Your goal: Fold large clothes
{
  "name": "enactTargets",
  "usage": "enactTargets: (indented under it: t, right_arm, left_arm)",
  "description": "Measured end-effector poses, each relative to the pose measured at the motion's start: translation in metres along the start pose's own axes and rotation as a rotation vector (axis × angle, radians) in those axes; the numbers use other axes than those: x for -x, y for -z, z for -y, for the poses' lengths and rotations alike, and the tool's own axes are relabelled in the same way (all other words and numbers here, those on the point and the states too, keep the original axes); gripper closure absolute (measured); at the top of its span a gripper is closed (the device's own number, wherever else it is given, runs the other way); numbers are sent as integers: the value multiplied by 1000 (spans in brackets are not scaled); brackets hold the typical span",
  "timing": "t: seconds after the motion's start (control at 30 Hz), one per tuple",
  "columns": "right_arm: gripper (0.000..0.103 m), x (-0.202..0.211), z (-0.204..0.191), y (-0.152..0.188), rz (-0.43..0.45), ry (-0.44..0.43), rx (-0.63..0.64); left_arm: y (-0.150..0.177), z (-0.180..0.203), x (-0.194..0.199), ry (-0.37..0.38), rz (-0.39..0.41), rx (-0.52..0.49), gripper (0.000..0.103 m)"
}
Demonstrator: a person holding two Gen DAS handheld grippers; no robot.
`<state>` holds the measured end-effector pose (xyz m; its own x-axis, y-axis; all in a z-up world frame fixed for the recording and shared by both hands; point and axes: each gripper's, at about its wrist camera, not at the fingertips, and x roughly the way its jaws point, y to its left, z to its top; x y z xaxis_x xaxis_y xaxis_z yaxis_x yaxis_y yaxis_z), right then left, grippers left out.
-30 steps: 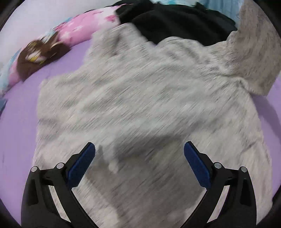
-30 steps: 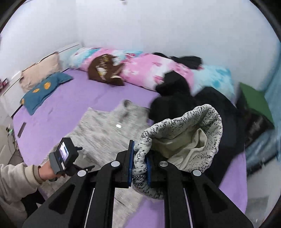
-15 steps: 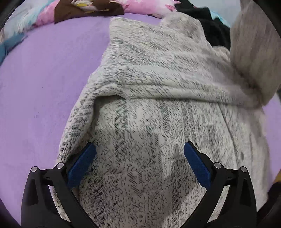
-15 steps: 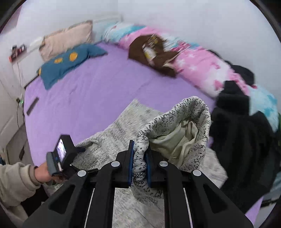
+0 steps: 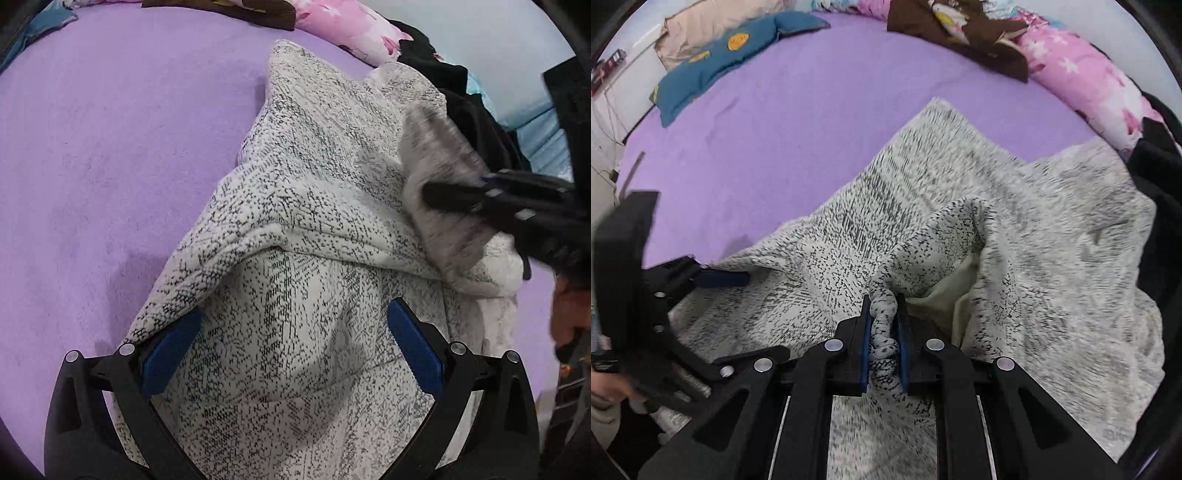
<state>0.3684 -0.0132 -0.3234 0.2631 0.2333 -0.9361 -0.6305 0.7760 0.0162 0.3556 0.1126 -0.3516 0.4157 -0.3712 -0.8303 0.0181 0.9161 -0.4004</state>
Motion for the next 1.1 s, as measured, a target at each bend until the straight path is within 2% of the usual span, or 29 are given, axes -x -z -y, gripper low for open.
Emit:
enactTargets:
  t: [0.27, 0.37, 0.4, 0.47, 0.5, 0.53, 0.67, 0.73, 0.8, 0.93, 1.0, 1.03, 1.07, 1.1]
  right_arm:
    - [91, -30, -8, 3, -46, 17, 15]
    - [86, -29, -15, -1, -66, 25, 33]
    - [82, -22, -17, -2, -65, 27, 35]
    - [65, 2, -19, -6, -26, 6, 31]
    - [44, 15, -19, -7, -2, -2, 27]
    - [32, 37, -17, -7, 36, -20, 21]
    - [27, 108, 0, 7, 154, -146, -17]
    - [20, 133, 14, 21, 204, -119, -41]
    - [19, 145, 44, 43, 223, -51, -69]
    - [19, 132, 128, 105, 178, 143, -223]
    - [19, 118, 170, 138, 141, 194, -320]
    - [19, 114, 184, 150, 125, 212, -353]
    - [19, 109, 196, 160, 109, 223, -385]
    - [19, 104, 207, 170, 98, 222, -416]
  left_arm:
    - [-5, 0, -7, -4, -15, -2, 6]
    - [-6, -1, -8, -3, -10, 1, 6]
    - [-7, 0, -8, -5, -9, 0, 6]
    - [-8, 1, -9, -6, -7, 0, 6]
    - [-8, 1, -9, -4, -7, 2, 6]
    - [-9, 1, -8, -3, -8, 2, 6]
    - [-17, 11, -1, 5, -14, -23, 6]
    - [-22, 21, 8, 4, -7, -53, 6]
    - [-31, 40, 23, 21, 39, -104, 6]
    - [-52, 86, 30, 46, 99, -221, 6]
    - [-63, 97, 12, 48, 66, -239, 6]
    - [-70, 97, -2, 131, 26, -205, 6]
    - [-75, 94, -12, 179, -6, -166, 7]
    - [-80, 94, -22, 180, -26, -141, 7]
